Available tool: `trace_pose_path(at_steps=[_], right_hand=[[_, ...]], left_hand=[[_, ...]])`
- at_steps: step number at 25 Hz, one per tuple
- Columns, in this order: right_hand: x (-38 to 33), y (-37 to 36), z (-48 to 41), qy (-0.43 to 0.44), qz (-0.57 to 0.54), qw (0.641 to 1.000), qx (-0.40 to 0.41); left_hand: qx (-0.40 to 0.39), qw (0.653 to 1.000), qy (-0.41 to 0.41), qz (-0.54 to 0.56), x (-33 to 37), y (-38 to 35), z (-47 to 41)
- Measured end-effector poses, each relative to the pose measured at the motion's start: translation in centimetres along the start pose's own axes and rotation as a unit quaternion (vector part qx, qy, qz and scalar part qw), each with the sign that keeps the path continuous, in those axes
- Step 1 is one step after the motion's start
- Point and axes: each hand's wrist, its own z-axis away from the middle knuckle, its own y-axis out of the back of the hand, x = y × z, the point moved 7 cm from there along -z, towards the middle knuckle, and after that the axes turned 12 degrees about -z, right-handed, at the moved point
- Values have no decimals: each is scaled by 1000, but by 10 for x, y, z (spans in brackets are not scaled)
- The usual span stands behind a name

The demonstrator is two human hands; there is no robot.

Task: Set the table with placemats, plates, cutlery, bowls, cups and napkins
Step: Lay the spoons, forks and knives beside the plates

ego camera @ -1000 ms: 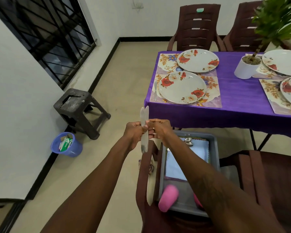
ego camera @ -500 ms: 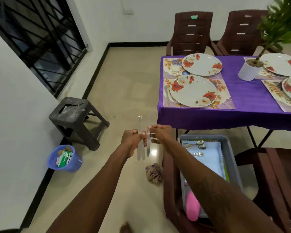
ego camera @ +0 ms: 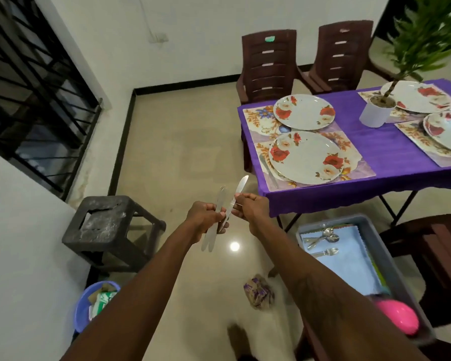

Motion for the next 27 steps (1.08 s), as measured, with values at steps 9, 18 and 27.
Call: trace_pose_path(at_steps=[9,18,27], right_hand=[[-52,-76,-156,-4,-119,993,10],[-108,-105,-300,-27,-237,954,183],[-105,-102,-446,-10,-364,861,356]], left_hand=[[2,994,-54,-93,124,60,-184],[-25,995,-37,-86,238,59,-365],[-125,988,-4,-95,317,36,-544]])
